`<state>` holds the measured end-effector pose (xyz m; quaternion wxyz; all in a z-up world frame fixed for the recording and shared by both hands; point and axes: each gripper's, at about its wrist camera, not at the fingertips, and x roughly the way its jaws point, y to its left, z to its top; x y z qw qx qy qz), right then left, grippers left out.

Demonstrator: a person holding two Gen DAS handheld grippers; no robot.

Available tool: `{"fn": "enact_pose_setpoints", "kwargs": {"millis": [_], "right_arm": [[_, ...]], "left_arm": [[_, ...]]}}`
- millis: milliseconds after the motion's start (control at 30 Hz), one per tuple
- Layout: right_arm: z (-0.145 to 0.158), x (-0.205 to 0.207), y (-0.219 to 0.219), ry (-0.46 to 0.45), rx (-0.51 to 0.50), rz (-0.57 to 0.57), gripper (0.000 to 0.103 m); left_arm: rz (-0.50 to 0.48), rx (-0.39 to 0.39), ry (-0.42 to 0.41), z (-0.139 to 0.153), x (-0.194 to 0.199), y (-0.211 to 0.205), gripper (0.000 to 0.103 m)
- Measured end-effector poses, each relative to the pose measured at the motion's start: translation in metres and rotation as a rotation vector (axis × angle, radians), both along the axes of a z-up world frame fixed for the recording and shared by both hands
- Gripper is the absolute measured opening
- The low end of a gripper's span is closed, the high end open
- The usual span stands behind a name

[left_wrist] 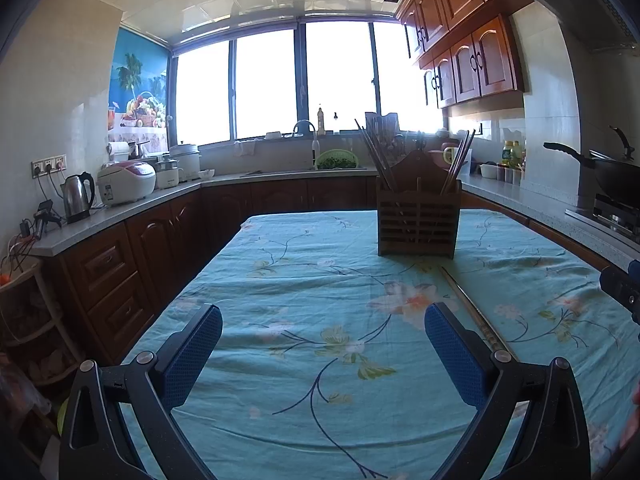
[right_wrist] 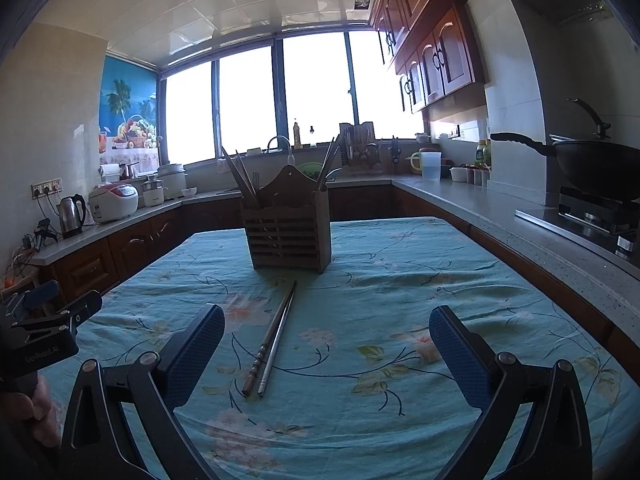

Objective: Organize utensils

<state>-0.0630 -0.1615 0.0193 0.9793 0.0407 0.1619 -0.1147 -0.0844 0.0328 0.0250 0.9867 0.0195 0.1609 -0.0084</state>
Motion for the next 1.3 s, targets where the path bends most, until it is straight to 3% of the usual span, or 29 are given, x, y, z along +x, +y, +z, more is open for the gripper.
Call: {"fn": "enact_pose_setpoints", "kwargs": {"millis": [1300], "right_arm": [[0.011,0.018,-0.012,0.027,0.019,0.012,0.103]], "left_arm": [[-0.013,-0.015,0.030,0.010,0.011,-0.015,0.102]]}}
